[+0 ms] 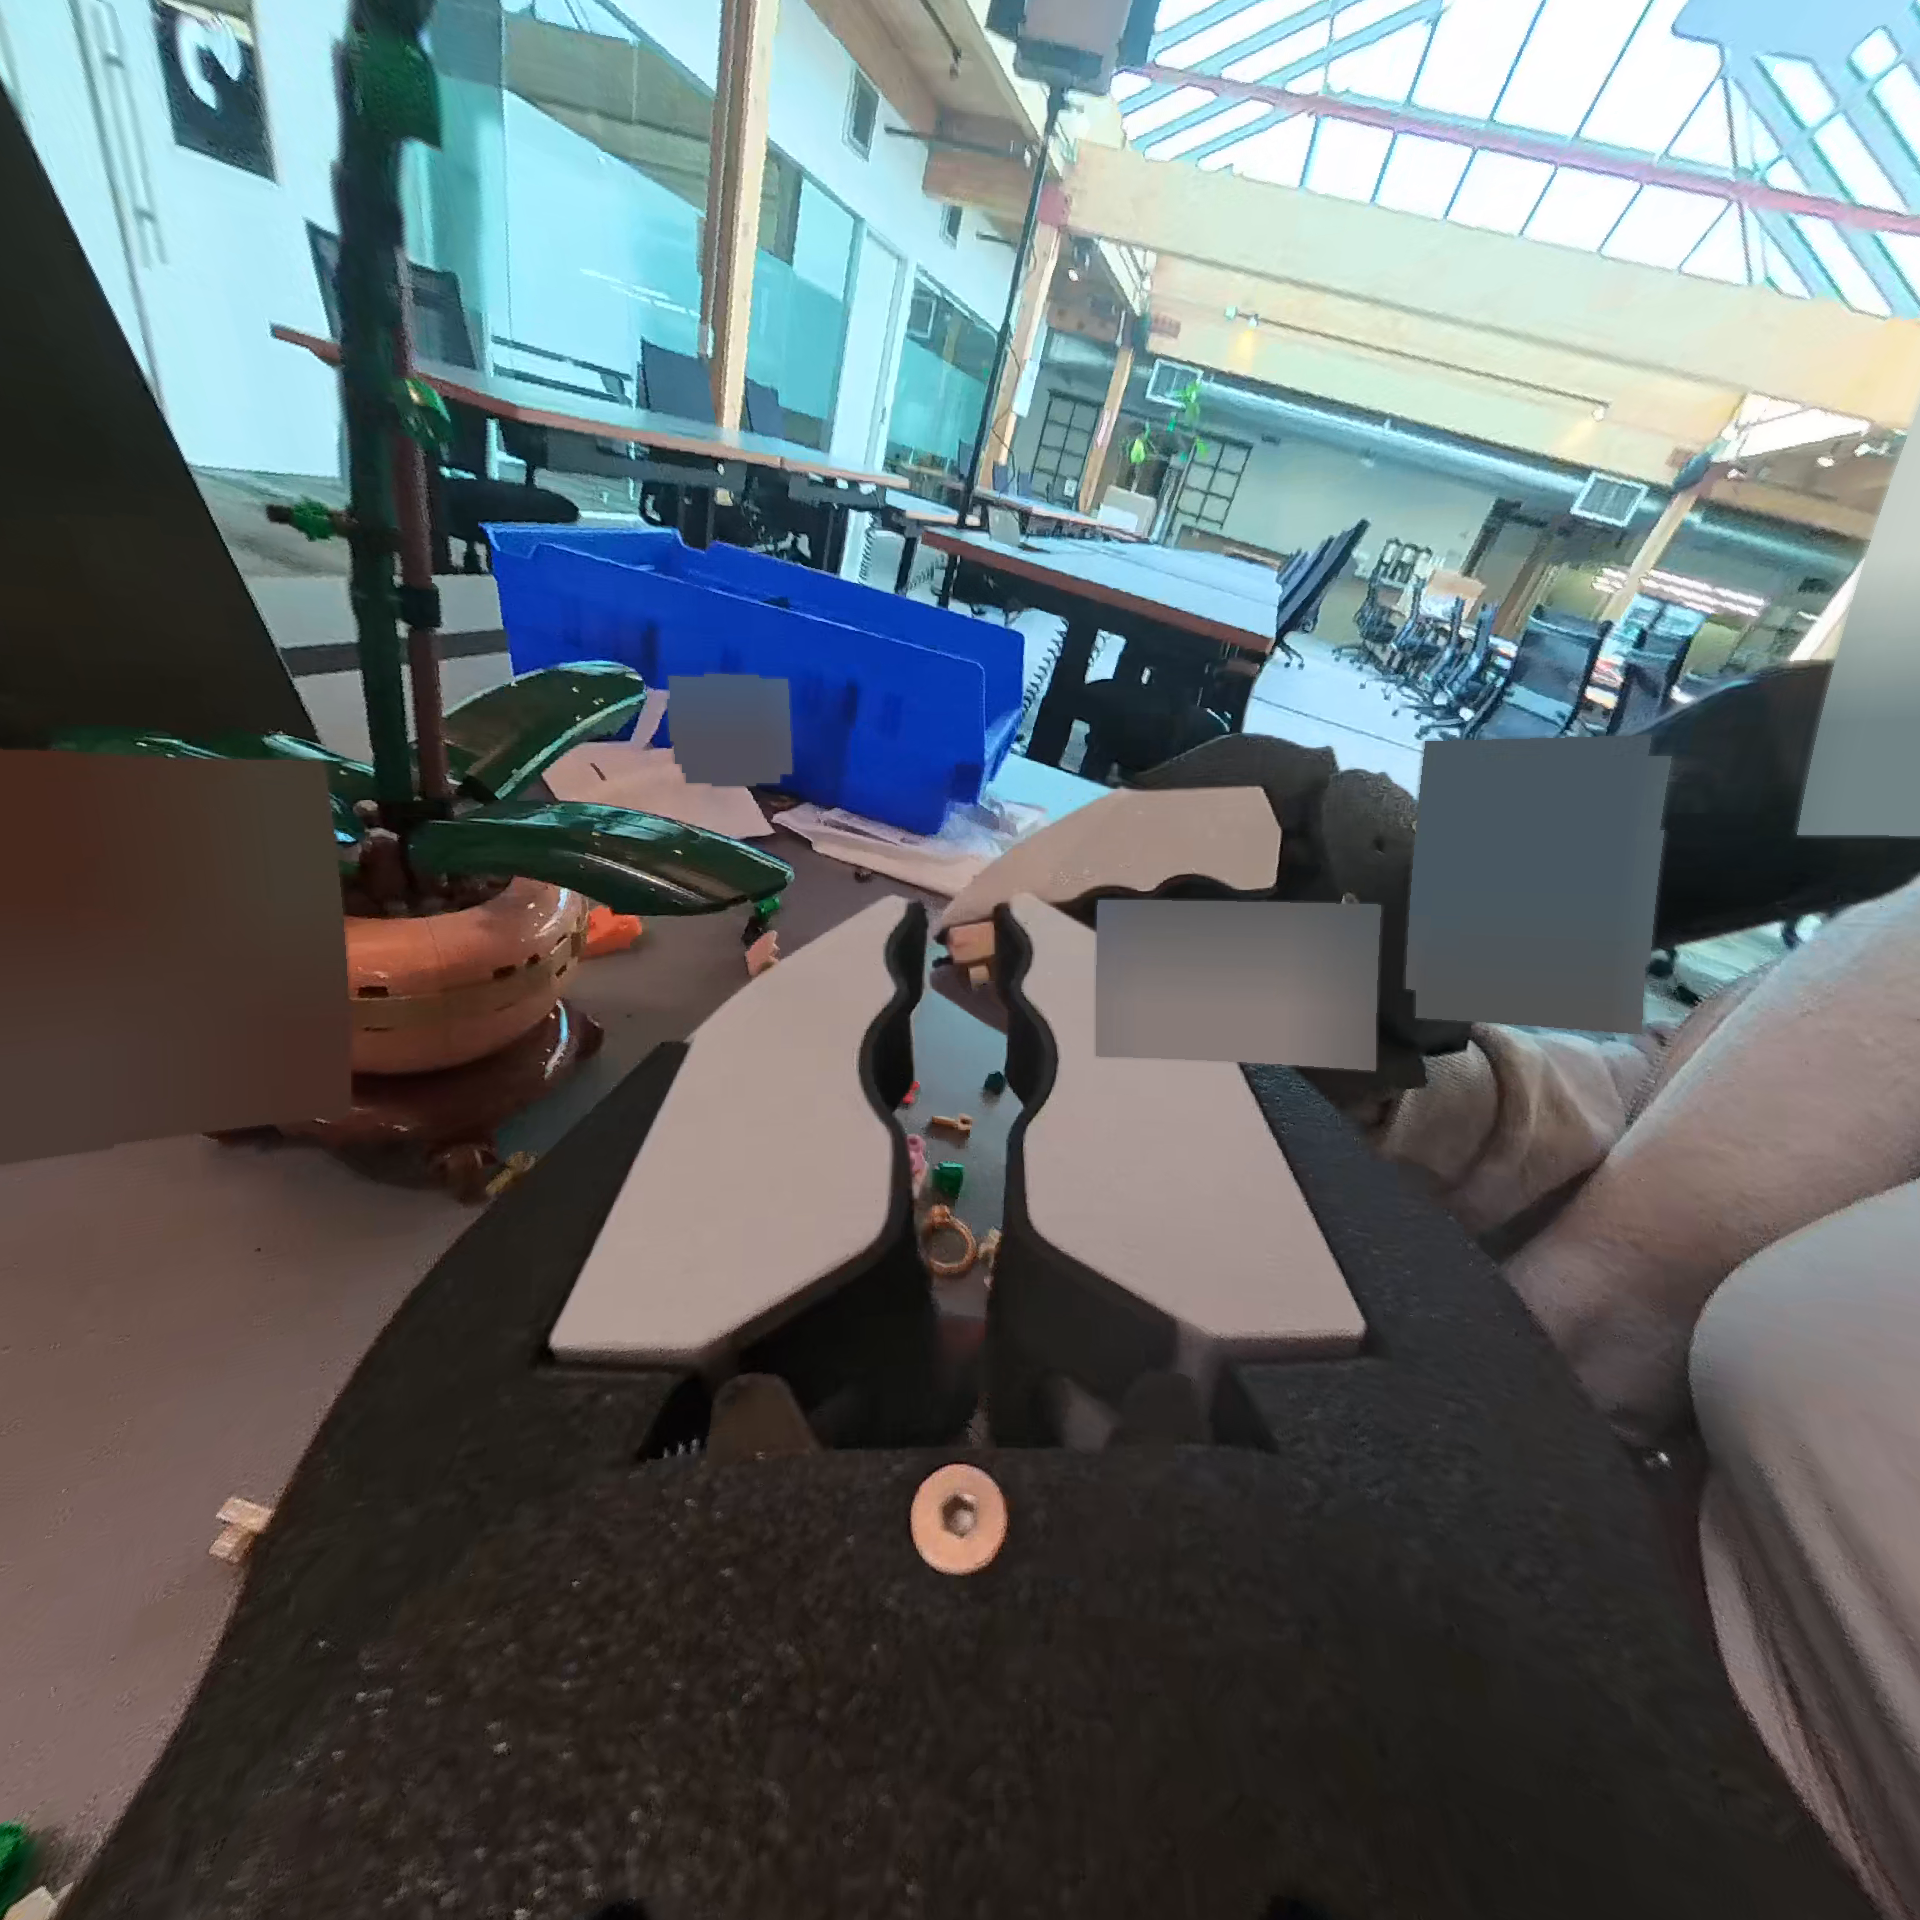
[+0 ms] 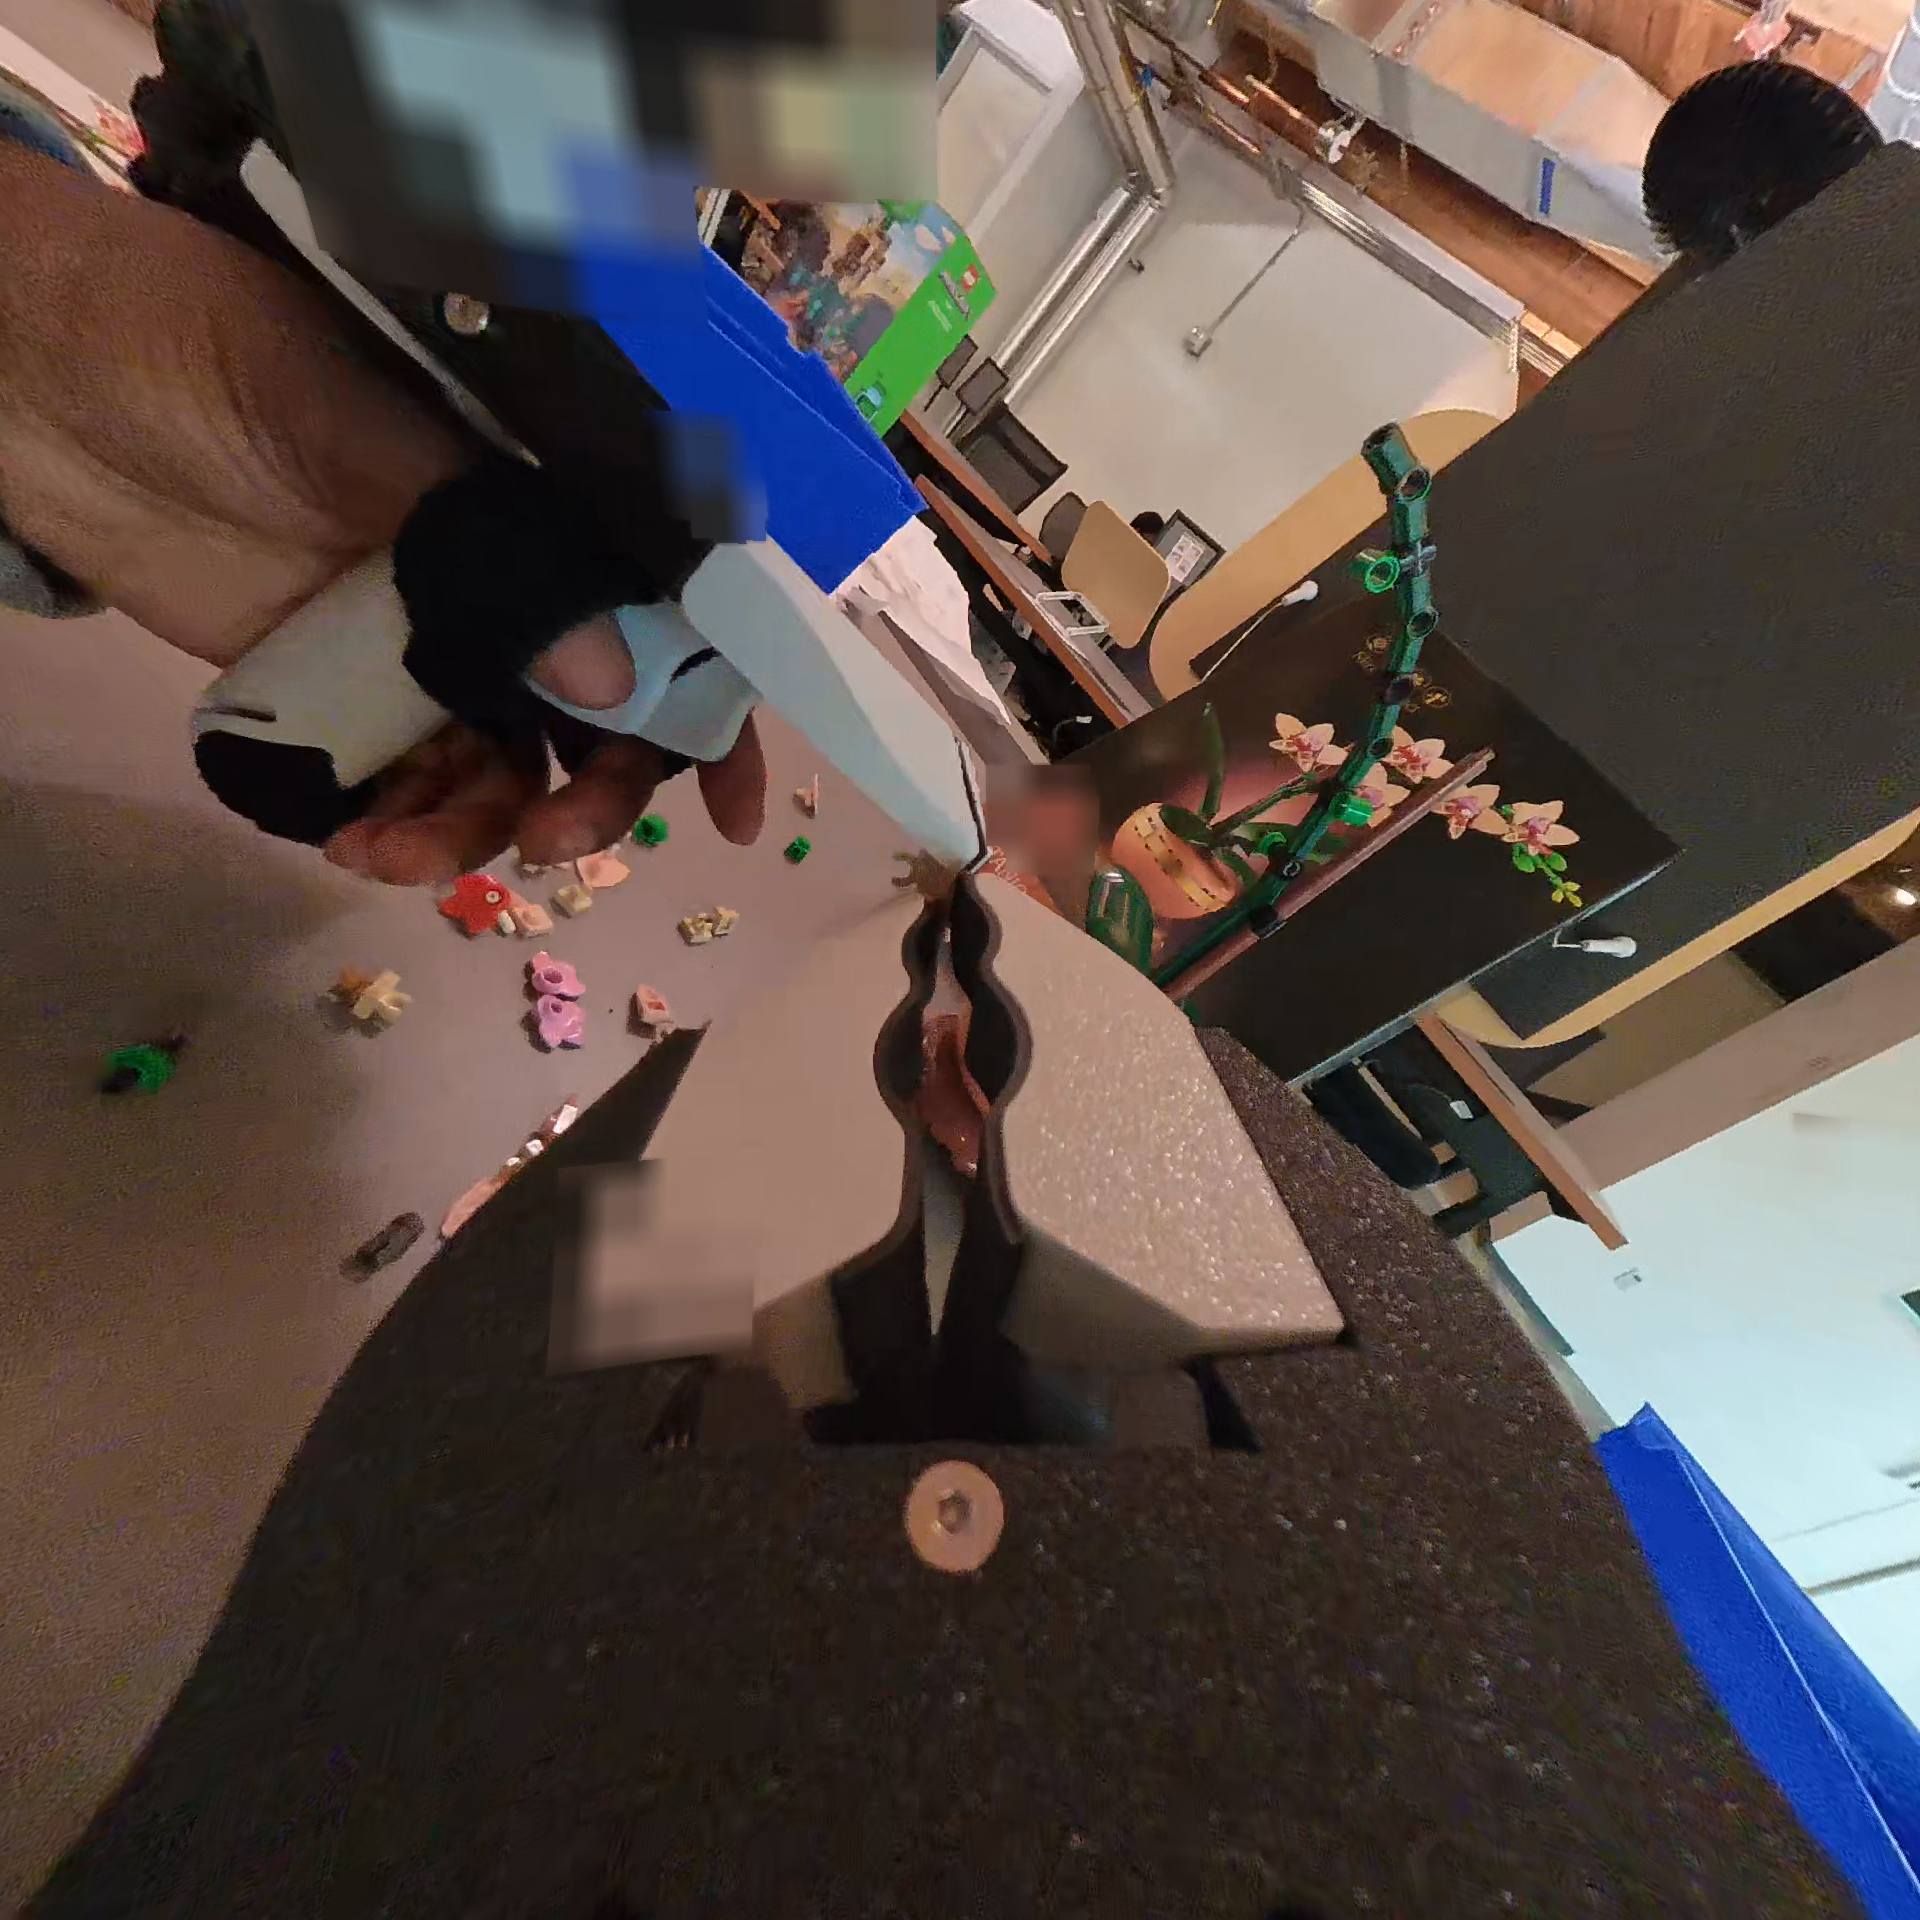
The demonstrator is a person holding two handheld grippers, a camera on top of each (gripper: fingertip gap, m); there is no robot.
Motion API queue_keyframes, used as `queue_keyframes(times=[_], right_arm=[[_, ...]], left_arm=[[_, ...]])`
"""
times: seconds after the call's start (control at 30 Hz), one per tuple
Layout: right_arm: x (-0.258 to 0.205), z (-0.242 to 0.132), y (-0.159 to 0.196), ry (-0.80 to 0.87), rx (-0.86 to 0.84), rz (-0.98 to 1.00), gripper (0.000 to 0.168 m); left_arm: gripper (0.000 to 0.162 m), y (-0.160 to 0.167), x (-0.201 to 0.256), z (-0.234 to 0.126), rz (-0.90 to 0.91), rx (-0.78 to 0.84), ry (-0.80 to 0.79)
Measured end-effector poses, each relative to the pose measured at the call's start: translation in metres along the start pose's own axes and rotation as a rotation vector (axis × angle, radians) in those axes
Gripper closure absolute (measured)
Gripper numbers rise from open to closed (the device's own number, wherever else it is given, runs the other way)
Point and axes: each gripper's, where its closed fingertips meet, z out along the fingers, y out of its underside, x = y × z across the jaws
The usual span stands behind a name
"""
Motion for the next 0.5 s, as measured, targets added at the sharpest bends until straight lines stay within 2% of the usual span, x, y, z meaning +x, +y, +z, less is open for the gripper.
queue_keyframes(times=[0.03,0.17,0.27,0.37,0.5], right_arm=[[-0.001,0.000,-0.001,0.003,0.006,0.011,0.166],[-0.001,0.001,-0.011,0.017,0.039,-0.006,0.166],[0.000,0.000,-0.016,0.026,0.063,-0.018,0.166],[-0.001,-0.001,-0.019,0.039,0.080,-0.028,0.166],[0.001,-0.002,-0.020,0.061,0.085,-0.050,0.166]], left_arm=[[0.153,0.001,0.002,-0.001,-0.004,-0.014,0.013],[0.146,0.000,0.005,-0.005,-0.002,-0.025,0.010],[0.151,-0.002,0.010,-0.007,-0.005,-0.032,0.040],[0.140,-0.004,0.009,-0.009,0.009,-0.036,0.026],[0.141,-0.003,0.010,-0.012,0.021,-0.055,0.044]])
